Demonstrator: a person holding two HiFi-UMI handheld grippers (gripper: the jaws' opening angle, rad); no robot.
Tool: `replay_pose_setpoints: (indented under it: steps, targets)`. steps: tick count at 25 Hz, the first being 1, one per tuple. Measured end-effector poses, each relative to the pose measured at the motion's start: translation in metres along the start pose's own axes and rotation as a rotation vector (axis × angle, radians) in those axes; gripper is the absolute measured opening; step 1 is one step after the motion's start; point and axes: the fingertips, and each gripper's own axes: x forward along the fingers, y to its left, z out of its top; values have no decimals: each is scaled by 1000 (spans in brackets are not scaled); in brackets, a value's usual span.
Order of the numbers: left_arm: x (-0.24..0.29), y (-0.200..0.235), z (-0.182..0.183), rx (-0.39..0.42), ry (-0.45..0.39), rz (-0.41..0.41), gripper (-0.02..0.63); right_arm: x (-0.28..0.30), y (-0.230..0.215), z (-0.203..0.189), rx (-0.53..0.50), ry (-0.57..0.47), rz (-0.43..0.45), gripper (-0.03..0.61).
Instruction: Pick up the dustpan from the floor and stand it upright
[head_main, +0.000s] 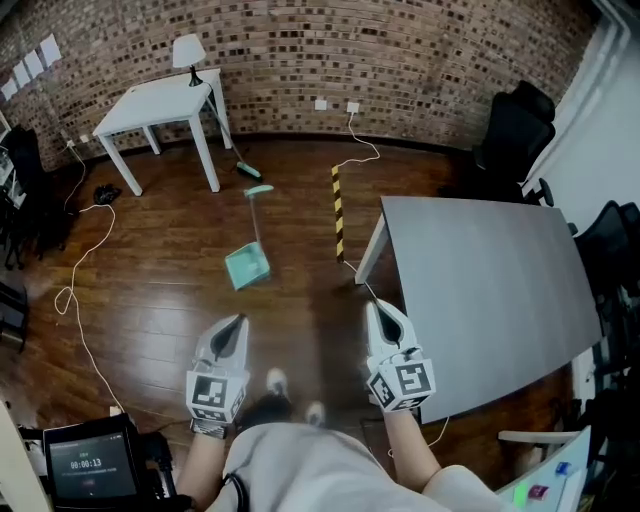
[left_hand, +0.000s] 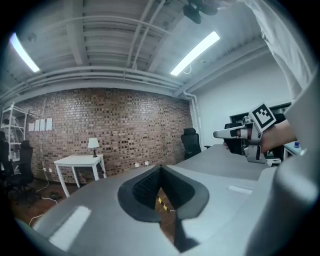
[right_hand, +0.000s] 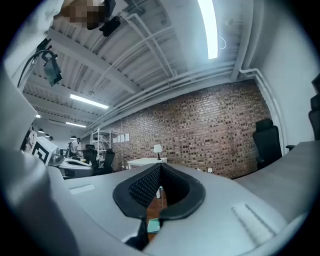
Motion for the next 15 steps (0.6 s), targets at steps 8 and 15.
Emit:
replay_pose_setpoints:
  steps: [8, 15]
  targets:
    - [-28, 1, 0, -10, 9, -8, 2, -24, 23, 12, -3, -16, -8, 12]
    - [-22, 13, 10, 2, -10, -50, 2, -10, 39, 10, -38, -2, -25, 12]
